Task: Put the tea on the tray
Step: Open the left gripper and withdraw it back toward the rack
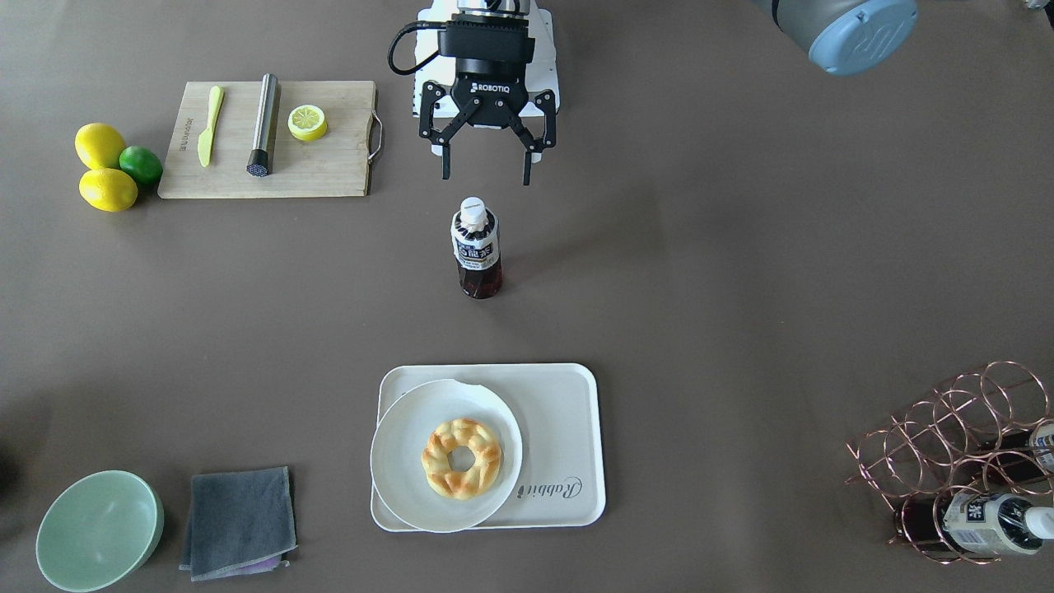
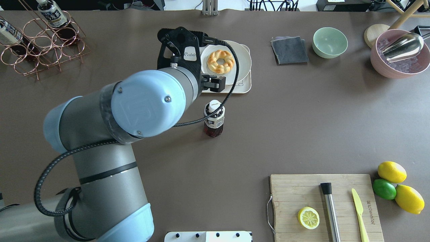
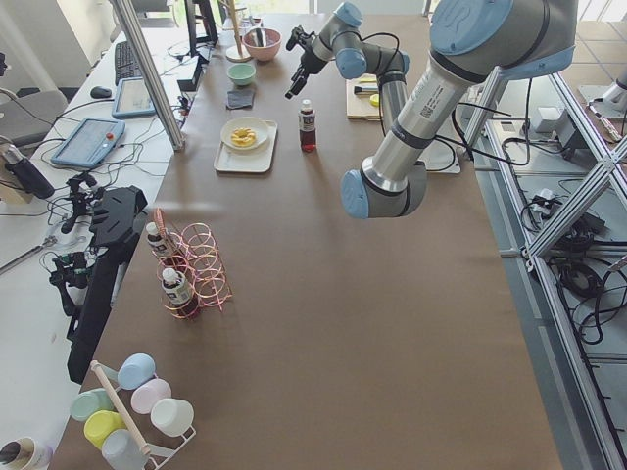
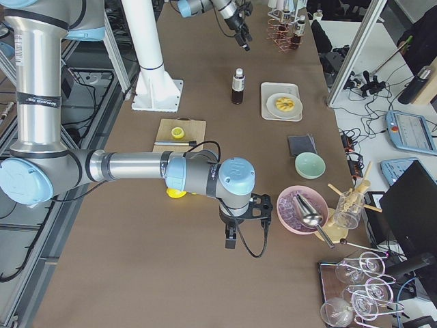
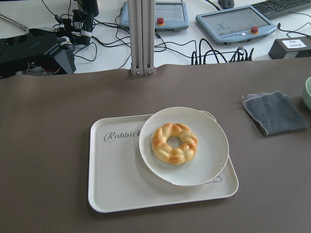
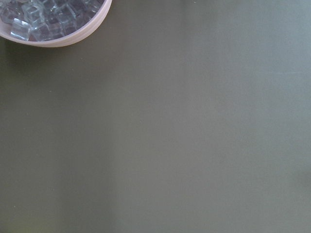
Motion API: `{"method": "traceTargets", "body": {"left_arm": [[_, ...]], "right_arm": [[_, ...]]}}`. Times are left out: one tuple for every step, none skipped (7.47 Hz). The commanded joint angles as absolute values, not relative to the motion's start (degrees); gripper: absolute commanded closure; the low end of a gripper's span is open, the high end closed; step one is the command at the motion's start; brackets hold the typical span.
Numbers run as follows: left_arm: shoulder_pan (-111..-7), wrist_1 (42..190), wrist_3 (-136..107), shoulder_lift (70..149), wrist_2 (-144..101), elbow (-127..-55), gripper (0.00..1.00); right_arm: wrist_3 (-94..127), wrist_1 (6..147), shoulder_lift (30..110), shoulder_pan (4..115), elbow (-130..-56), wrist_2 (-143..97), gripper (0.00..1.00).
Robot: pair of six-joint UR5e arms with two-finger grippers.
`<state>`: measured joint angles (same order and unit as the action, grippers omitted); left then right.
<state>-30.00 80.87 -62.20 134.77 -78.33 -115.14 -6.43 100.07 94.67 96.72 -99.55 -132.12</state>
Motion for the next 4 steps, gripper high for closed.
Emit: {"method": "traceTargets", "body": {"left_arm": [[-44.6,81.4,-60.0,124.3,-94.5,-119.5,0.02],[-45.9,85.5,-59.7,119.5,-96.6,-120.1,0.02],[-50.4,86.4,-57.9,113.0,-96.9,-119.7,0.02],[-52.1,88.6,-52.8,107.0,-96.3,-120.4,0.02]], "right_arm": [[-4.2,100.1,92.7,95.8,-99.8,-133.3,0.0],[-2.5,100.0,91.9,94.7,-100.0,-134.3,0.0],[-0.7,100.0,90.5,93.3,-100.2,-134.4,0.0],[0.7,100.0,89.0,91.4,-100.1,-134.4,0.0]]}}
